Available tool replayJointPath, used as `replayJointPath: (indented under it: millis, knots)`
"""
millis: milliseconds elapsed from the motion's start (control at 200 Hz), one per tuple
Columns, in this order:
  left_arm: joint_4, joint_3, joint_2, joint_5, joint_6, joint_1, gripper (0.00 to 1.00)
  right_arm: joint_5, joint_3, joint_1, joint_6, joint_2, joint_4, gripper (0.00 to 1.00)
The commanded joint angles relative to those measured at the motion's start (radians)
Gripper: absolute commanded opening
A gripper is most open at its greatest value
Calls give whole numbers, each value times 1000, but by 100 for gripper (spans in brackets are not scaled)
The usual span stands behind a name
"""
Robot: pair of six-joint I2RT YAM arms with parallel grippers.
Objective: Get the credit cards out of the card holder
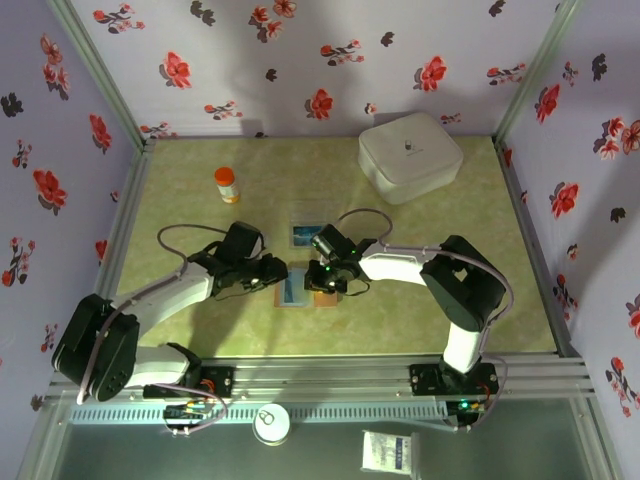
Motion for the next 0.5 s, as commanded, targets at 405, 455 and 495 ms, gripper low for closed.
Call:
replayJointPath:
  millis: [405, 455, 495]
  knots:
    - [109, 20, 129, 32, -50, -57, 37, 14, -21, -6, -18, -35, -5, 17]
    - [102, 19, 123, 22, -48, -57, 37, 16, -21, -6, -19, -34, -10, 16]
    - [92, 19, 115, 15, -47, -57, 37, 19, -22, -5, -19, -33, -13, 14]
